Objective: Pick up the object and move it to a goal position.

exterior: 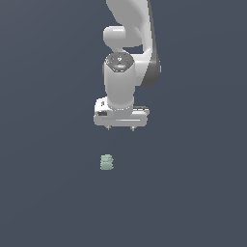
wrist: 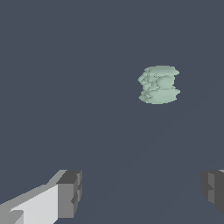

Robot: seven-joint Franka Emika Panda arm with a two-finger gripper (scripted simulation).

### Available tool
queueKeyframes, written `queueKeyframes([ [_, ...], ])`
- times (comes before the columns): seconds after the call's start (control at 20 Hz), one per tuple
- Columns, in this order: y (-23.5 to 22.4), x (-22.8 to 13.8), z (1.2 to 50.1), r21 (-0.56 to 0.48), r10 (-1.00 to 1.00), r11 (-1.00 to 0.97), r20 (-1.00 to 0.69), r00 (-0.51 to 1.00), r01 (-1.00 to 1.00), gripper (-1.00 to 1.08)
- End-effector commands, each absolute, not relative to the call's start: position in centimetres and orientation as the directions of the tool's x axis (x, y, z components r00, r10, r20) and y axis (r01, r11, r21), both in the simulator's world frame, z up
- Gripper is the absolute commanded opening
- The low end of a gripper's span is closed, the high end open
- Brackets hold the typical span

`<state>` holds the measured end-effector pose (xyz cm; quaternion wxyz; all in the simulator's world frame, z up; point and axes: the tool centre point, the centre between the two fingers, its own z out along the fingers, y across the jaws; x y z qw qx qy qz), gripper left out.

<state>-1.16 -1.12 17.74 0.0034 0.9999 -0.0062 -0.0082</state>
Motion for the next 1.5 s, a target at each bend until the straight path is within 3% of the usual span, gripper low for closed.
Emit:
queueKeyframes([
  [0.0,-1.1,-1.2,17.7,0.007,-0.012,-1.000,-0.016,1.000,-0.012,1.00],
  [0.8,0.2,-0.9,18.3,0.008,0.051,-0.999,-0.005,0.999,0.051,1.00],
  [1.45,-3.0,3.6,14.9,0.004,0.051,-0.999,-0.003,0.999,0.051,1.00],
])
